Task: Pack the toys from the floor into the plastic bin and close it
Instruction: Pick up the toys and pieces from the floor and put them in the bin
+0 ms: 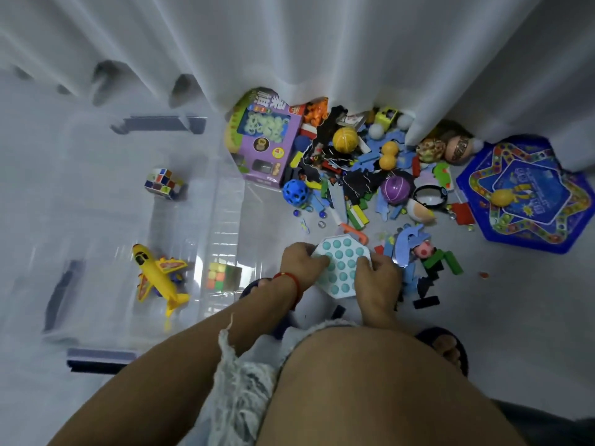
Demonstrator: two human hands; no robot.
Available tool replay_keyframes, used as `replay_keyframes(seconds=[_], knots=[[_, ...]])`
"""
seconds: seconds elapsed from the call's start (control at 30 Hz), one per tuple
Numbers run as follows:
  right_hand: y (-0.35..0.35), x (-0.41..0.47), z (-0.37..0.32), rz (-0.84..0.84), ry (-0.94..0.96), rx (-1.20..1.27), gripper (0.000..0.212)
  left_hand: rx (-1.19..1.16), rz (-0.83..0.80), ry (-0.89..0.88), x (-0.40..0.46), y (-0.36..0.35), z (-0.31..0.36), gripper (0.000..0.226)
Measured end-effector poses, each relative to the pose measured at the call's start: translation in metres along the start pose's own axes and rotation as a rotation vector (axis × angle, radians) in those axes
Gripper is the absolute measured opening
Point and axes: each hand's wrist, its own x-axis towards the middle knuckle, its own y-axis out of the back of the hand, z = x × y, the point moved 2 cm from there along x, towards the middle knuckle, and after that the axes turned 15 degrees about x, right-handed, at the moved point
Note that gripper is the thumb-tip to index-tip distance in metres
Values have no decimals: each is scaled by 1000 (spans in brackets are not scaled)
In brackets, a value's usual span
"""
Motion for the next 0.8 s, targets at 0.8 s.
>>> replay_keyframes(seconds=[0.8], knots=[[3,-1,-105,-311,259,-292,19,140,972,-595,-81,197,21,35]])
